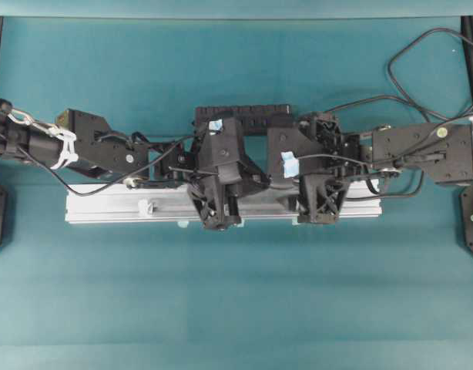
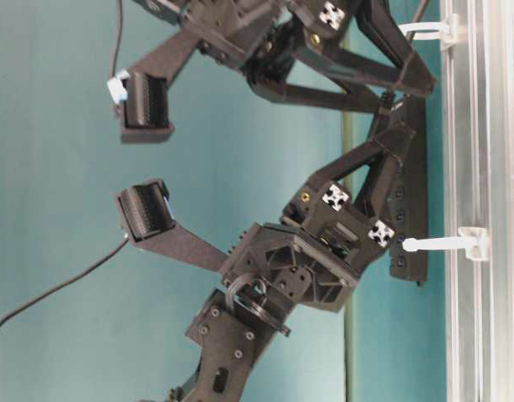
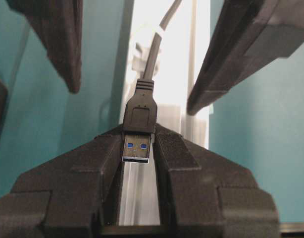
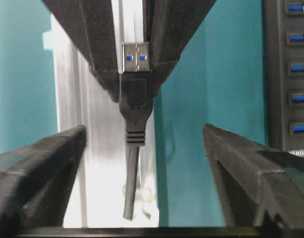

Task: Pass the USB cable through three rings with both arms.

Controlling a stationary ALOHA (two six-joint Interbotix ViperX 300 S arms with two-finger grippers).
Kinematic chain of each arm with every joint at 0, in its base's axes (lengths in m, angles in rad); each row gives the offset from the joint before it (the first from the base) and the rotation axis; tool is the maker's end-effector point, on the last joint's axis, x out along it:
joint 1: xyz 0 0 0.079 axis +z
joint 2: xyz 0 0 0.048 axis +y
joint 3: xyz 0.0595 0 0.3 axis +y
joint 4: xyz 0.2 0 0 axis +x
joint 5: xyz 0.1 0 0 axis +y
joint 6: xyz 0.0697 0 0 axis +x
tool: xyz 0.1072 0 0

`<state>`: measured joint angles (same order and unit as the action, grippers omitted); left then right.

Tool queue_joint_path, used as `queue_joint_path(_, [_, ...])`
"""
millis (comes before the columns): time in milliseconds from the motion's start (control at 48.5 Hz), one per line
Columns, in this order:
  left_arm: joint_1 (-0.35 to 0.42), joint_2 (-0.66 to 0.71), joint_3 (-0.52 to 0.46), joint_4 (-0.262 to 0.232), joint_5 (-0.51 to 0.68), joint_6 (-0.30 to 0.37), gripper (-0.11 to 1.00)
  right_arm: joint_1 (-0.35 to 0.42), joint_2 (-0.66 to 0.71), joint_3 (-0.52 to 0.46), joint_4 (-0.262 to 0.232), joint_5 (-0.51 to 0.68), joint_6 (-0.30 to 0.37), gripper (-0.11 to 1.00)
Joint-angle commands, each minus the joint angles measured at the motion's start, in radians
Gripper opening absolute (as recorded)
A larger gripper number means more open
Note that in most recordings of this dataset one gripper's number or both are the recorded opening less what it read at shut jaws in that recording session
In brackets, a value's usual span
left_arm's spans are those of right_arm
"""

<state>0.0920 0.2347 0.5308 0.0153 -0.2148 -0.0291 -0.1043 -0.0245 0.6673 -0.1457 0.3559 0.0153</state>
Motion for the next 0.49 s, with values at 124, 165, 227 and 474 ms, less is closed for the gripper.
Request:
queue_joint_path(124, [-0.008,-0.031,0.014,0.002,-0.003,0.000,0.20,0.003,-0.003,-0.020,-0.003,-0.011,-0.009,0.14])
queue_joint_path(165, [-0.008,-0.031,0.014,0.002,-0.003,0.000,0.20,0.005,-0.003,-0.020,-0.003,-0.014,-0.011,0.06])
queue_joint_path(227, [-0.008,-0.031,0.014,0.002,-0.003,0.000,0.20,0.006,-0.003,-0.020,-0.002,-0.015,-0.011,-0.02])
queue_joint_path(474, [-0.008,-0.031,0.014,0.002,-0.003,0.000,0.20,0.018,0.002,-0.032,-0.003,-0.026,-0.009,-0.07])
